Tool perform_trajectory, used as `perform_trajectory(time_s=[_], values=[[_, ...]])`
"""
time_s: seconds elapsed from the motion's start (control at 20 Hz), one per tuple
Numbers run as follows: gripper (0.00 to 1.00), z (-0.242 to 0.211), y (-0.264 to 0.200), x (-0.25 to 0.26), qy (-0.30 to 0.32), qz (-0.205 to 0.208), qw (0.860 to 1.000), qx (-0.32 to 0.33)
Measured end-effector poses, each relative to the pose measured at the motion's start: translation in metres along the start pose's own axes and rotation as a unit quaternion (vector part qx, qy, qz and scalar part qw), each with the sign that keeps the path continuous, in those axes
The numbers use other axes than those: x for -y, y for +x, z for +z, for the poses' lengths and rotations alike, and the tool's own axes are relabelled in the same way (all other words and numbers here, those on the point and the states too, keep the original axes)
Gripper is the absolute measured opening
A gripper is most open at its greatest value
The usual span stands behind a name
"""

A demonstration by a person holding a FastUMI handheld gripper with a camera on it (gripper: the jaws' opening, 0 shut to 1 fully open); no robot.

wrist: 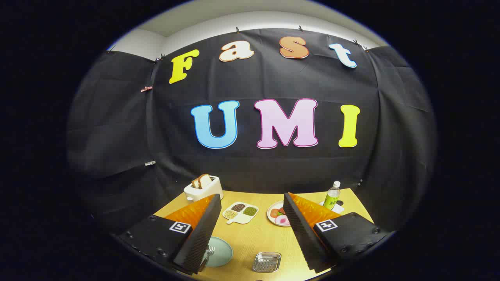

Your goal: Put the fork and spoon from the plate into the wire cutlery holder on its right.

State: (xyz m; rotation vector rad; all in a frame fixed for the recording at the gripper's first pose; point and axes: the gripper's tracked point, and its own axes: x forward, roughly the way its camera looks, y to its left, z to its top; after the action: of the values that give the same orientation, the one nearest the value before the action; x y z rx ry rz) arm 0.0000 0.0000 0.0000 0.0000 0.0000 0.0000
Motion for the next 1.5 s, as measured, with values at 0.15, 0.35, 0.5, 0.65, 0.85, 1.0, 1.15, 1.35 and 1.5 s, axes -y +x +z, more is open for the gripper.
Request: perform_trajectory(time_s=[0.15, 0.35, 0.5, 0.65, 0.85, 1.0, 1.15, 1.35, 1.5], values=[[0.99, -0.002, -0.001, 0.001, -0.005, -0.002, 1.0, -0.002], [0.99, -0.004, -0.003, 0.001, -0.005, -0.004, 1.0, -0.004], [0.99, -0.006, -0.007, 0.0, -0.004, -0.005, 1.0, -0.006], [0.99, -0.011, -0.009, -0.002, -0.004, -0.007, 1.0, -0.012], [0.99, -0.018, -0.011, -0.006, -0.003, -0.011, 1.0, -0.02], [0.99, -0.026, -0.008, -0.015, -0.002, -0.006, 0.999, -0.031], [0.99, -0.041, -0.003, -0.028, -0.005, -0.001, 0.999, -0.052], [0.99, -0.07, 0.004, -0.048, 0.0, 0.005, 0.996, -0.091], [1.0, -0.099, 0.011, -0.063, 0.011, 0.009, 0.992, -0.127]])
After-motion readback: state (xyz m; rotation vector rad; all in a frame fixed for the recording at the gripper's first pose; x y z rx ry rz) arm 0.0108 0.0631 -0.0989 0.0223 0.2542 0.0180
